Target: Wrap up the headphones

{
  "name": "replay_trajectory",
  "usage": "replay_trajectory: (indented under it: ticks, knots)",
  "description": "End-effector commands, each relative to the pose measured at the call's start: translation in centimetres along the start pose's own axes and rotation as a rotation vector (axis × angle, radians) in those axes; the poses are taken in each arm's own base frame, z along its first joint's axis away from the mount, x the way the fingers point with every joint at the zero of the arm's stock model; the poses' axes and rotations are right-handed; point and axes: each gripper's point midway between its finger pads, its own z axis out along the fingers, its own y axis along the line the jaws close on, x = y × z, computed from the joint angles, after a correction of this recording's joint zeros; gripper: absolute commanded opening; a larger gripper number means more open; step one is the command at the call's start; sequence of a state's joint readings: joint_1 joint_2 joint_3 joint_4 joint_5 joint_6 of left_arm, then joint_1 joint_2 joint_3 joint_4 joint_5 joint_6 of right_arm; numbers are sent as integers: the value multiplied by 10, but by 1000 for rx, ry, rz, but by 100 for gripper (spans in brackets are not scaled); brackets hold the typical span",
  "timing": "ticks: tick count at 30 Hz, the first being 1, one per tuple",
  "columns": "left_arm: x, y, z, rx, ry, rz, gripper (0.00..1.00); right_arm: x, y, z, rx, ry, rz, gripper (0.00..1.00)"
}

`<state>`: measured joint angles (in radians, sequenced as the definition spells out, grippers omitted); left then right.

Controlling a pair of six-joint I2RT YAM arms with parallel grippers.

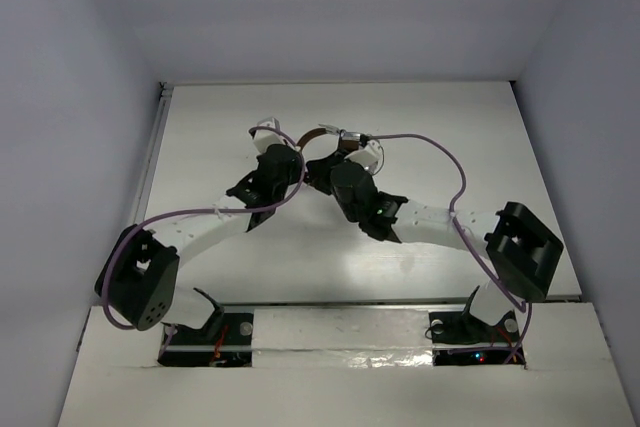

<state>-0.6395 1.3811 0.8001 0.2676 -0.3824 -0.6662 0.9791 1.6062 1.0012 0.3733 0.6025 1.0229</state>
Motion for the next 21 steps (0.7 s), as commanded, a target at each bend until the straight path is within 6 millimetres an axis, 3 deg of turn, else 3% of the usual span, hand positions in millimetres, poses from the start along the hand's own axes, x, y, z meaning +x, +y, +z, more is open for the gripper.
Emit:
replay_trajectory:
  ticks: [1,8,21]
  knots:
    - [-33,-32,1,64,-73,-42,0,-17,3,2,62,-95,-58,18]
    - [-30,-36,7,61,-52,-30,0,-33,-4,3,151,-201,-119,17]
    - [-26,-41,11,77,-37,-35,0,-32,-23,9,230,-288,-92,13]
